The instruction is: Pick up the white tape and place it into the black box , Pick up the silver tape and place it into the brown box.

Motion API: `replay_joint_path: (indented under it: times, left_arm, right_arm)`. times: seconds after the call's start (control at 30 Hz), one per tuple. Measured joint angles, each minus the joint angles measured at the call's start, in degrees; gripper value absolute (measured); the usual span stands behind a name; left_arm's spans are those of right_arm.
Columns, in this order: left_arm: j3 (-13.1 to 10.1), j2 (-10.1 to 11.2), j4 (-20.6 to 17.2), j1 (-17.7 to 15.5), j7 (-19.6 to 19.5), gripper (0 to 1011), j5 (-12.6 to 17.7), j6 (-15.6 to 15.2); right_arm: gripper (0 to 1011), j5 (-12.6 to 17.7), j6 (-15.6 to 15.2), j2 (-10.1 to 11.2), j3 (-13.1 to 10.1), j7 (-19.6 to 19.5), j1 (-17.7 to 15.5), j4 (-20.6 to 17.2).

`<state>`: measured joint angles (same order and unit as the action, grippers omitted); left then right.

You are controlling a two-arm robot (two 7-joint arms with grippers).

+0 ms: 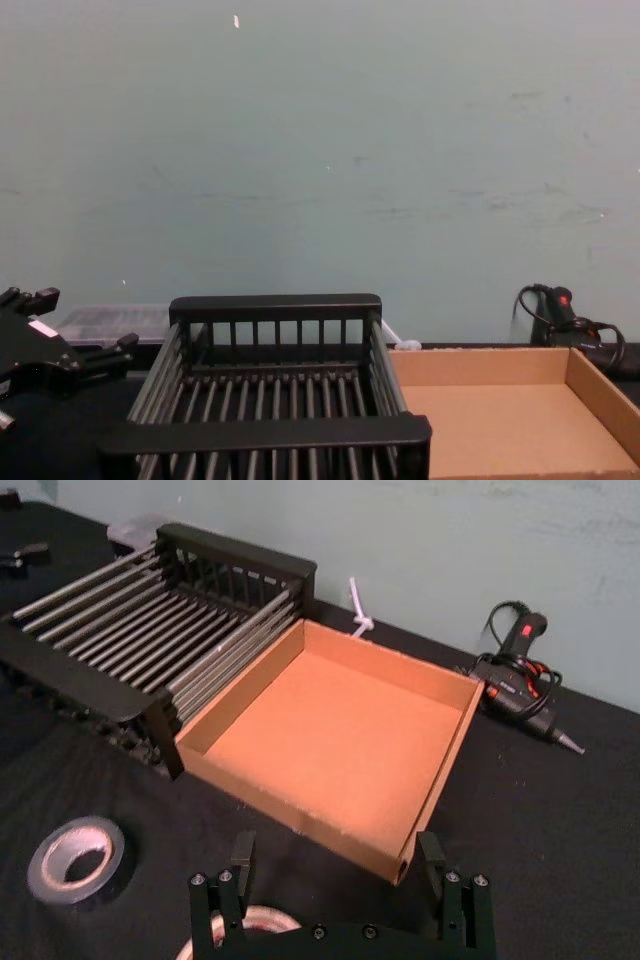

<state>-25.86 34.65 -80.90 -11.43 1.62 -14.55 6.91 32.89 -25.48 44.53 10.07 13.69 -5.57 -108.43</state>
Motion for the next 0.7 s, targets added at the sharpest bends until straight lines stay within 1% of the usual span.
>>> replay_joint_path:
  times: [0.13, 0.33, 0.7]
  left_arm:
    - [0.0, 0.0, 0.0, 0.0, 0.0, 1001, 0.0, 0.0]
    - [0.0, 0.0, 0.0, 0.0, 0.0, 1001, 0.0, 0.0]
    - [0.0, 0.0, 0.0, 0.0, 0.0, 1001, 0.0, 0.0]
  right_arm:
    - [1002, 0.0, -0.9, 0.8, -0.6, 0.7, -1.2, -0.9]
    - [1002, -1.0, -1.5, 1.8, -0.5, 2.0, -2.6, -1.2]
    - [1002, -1.3, -1.3, 1.9, -0.3, 2.1, -2.7, -1.2]
